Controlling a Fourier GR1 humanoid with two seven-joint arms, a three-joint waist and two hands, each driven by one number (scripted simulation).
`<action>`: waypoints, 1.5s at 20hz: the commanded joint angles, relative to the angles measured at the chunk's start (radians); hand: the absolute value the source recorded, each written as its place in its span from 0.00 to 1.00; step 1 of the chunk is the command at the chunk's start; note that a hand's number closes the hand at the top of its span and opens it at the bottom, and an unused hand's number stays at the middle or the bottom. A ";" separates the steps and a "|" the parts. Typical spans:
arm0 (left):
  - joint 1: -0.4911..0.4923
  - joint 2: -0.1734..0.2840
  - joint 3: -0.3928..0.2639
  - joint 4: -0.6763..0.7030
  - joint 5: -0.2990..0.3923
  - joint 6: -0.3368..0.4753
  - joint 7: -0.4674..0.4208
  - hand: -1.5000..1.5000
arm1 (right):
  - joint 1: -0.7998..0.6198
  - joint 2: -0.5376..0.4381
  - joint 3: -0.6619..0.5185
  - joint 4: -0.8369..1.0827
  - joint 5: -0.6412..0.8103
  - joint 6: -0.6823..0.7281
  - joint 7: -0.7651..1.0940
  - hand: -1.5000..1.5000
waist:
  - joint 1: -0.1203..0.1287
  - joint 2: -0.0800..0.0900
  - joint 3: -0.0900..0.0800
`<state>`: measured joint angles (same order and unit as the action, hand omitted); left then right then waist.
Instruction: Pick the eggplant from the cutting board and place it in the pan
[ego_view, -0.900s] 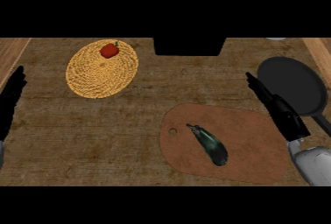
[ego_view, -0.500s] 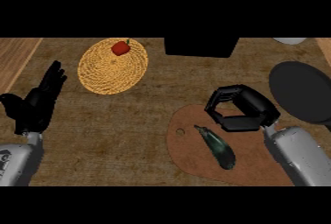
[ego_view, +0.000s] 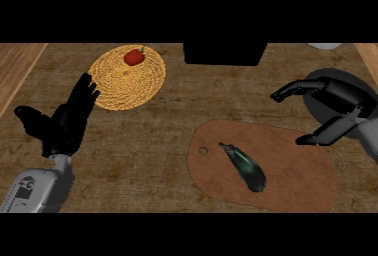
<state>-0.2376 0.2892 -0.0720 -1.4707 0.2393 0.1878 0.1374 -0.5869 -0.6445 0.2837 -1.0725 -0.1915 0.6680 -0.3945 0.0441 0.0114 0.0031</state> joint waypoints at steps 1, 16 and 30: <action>0.013 -0.017 -0.011 -0.005 -0.019 0.005 -0.032 0.50 | -0.112 -0.035 0.041 0.101 0.171 0.056 -0.174 0.00 | 0.017 0.007 0.000; 0.012 0.019 0.039 -0.075 0.011 -0.008 0.082 0.50 | -0.393 0.151 0.345 0.114 0.491 0.021 -0.124 0.00 | -0.015 -0.007 -0.003; 0.091 -0.001 0.047 -0.113 0.003 -0.027 0.059 0.50 | -0.380 0.071 0.604 -0.045 0.701 0.086 -0.177 0.00 | -0.039 -0.013 -0.003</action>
<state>-0.1684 0.2841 -0.0395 -1.5745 0.2333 0.1784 0.1969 -0.9808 -0.5450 0.8608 -1.0626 0.4626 0.6756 -0.4752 0.0137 0.0008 -0.0003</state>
